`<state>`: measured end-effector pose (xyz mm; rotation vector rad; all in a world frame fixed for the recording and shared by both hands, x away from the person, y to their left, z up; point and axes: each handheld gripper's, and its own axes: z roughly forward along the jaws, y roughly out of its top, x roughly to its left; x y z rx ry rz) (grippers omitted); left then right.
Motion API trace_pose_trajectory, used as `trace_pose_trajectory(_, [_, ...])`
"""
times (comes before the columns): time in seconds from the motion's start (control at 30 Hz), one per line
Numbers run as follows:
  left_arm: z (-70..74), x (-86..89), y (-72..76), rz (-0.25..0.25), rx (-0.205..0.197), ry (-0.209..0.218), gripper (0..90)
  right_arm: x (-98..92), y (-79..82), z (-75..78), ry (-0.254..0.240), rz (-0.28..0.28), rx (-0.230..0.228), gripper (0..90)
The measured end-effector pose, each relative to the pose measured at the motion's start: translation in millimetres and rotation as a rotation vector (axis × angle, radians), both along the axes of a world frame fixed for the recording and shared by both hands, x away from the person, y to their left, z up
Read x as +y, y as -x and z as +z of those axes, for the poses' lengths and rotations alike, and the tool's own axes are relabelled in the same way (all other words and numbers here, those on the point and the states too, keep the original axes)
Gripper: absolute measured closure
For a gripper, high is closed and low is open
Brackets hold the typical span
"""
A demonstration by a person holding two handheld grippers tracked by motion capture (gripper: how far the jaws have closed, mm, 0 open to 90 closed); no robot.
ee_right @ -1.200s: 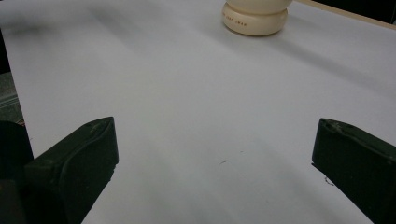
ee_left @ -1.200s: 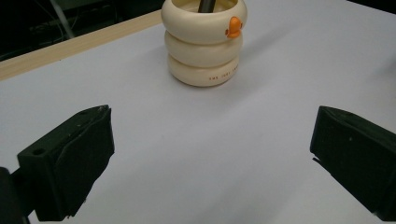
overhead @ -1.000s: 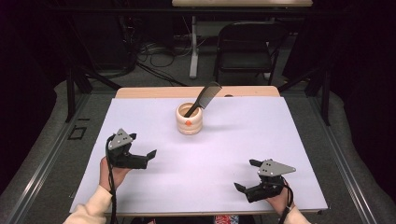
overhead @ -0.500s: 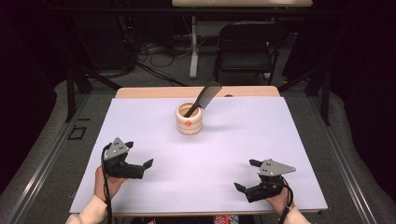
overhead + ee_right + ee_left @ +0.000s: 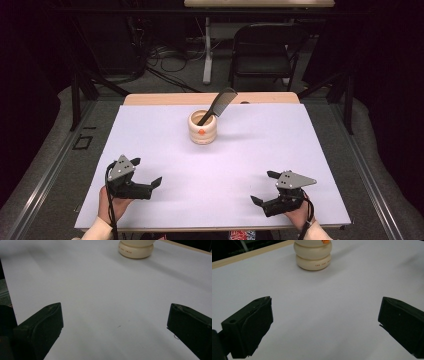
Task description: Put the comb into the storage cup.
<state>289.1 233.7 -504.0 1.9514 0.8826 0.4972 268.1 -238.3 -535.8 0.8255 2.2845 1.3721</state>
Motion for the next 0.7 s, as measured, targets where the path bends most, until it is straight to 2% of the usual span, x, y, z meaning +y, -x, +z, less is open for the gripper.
trace_pose_trajectory(0.7, [-5.8,8.4,20.8,0.003,0.005,-0.004,0.0,0.3,0.1,0.0,0.004,0.001,-0.004,0.0])
